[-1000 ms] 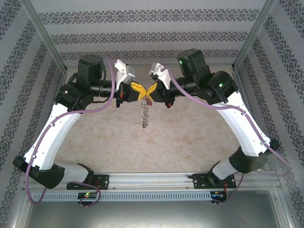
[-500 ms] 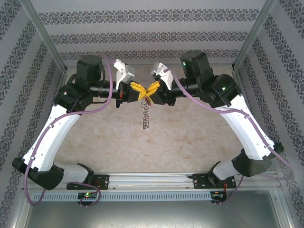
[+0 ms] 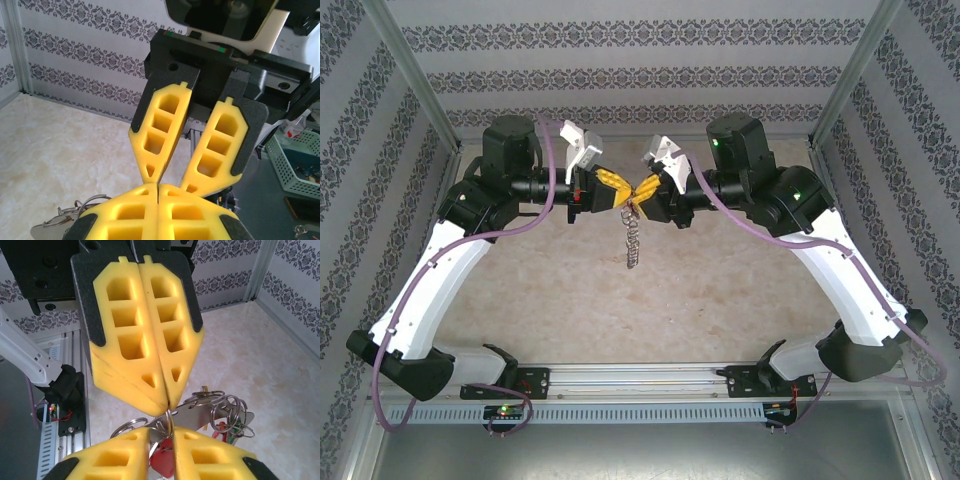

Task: Put the keys on the keyring

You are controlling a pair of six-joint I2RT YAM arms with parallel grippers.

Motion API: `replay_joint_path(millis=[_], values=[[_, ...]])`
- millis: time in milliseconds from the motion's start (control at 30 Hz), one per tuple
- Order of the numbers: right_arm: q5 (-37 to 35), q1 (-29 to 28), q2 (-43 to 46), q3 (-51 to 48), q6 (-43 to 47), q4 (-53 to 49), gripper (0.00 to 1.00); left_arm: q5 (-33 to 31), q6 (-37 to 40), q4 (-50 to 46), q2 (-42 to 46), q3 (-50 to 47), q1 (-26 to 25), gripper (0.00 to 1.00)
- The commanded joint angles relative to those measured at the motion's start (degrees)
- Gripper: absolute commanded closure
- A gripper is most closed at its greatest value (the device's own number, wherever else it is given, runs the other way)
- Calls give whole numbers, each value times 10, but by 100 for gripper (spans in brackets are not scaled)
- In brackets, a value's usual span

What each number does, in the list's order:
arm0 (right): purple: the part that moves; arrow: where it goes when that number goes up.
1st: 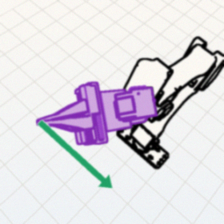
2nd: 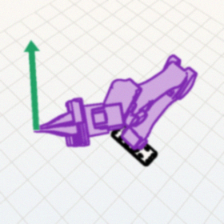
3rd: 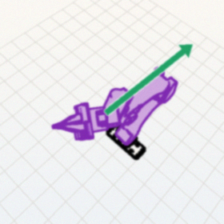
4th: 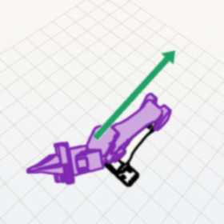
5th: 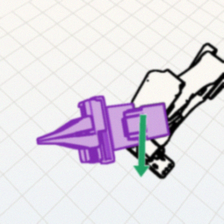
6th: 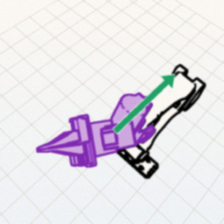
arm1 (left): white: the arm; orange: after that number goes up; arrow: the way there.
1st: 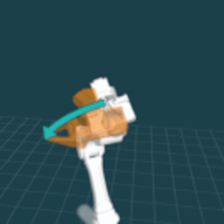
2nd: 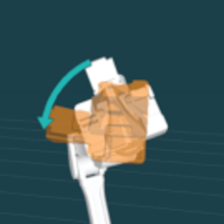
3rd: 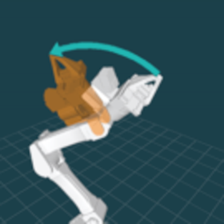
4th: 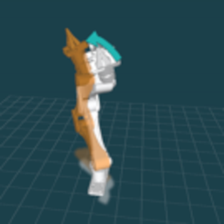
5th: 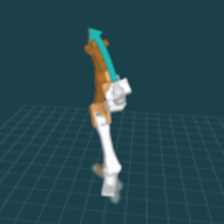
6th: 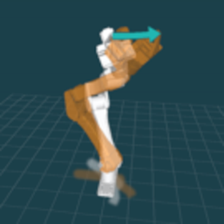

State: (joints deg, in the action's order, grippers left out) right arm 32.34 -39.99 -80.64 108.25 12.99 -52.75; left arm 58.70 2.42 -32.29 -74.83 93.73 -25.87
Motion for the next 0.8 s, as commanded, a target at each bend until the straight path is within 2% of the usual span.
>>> replay_joint_path(millis=[0, 167, 300, 767], values=[[8, -4, 11, -7, -9, 11, 85, 23, -36, 84, 21, -6, 10, 100], [9, -5, 8, -4, -9, 6, 85, 32, -63, 124, 24, -18, 14, 100], [14, -5, 8, -5, -14, 13, 80, 38, -74, 135, 21, -19, 15, 100], [26, -5, 3, -13, -33, 55, 86, 43, -103, 177, 23, -36, 18, 100]])
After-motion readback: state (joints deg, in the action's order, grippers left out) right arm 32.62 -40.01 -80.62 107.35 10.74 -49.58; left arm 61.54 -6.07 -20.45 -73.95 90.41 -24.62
